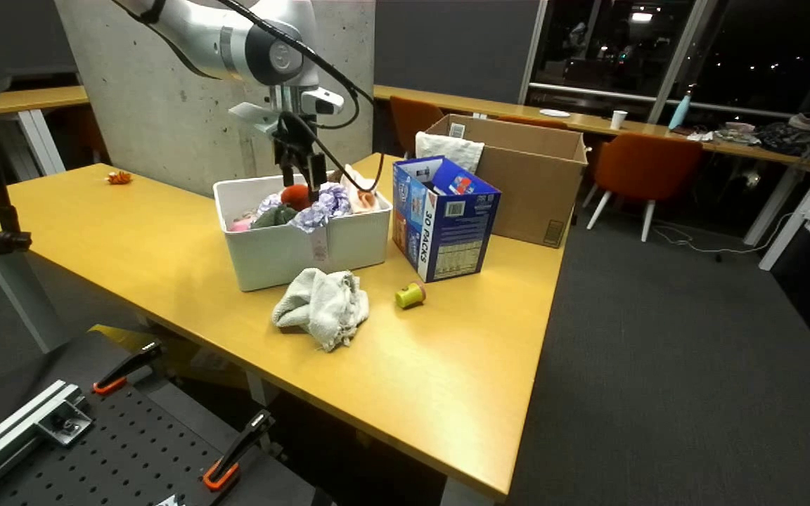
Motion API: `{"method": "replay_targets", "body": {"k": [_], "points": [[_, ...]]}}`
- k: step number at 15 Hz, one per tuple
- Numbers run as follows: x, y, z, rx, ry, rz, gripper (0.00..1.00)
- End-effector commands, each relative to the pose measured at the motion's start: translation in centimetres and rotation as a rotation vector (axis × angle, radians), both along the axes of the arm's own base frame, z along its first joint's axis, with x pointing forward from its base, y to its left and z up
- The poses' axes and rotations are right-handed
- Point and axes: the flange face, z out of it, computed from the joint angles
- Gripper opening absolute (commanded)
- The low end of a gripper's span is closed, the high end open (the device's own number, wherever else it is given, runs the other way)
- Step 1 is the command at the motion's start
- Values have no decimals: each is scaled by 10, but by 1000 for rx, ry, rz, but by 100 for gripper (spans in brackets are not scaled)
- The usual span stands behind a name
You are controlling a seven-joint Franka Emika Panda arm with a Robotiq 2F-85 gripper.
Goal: Remove the white towel, the yellow container and turnip plushie from the basket
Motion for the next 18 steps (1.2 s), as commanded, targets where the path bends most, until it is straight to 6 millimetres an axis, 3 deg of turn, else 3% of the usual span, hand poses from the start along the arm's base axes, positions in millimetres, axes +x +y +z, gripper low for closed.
{"method": "replay_targets", "body": {"k": [1, 5, 11, 15, 18], "points": [[14, 12, 23, -70, -25, 70, 100], [44, 31, 31, -102, -65, 170, 100], [76, 47, -2, -53, -51, 294, 100], [85, 59, -23, -41, -39, 358, 100], [86, 81, -36, -29, -26, 406, 100]]}}
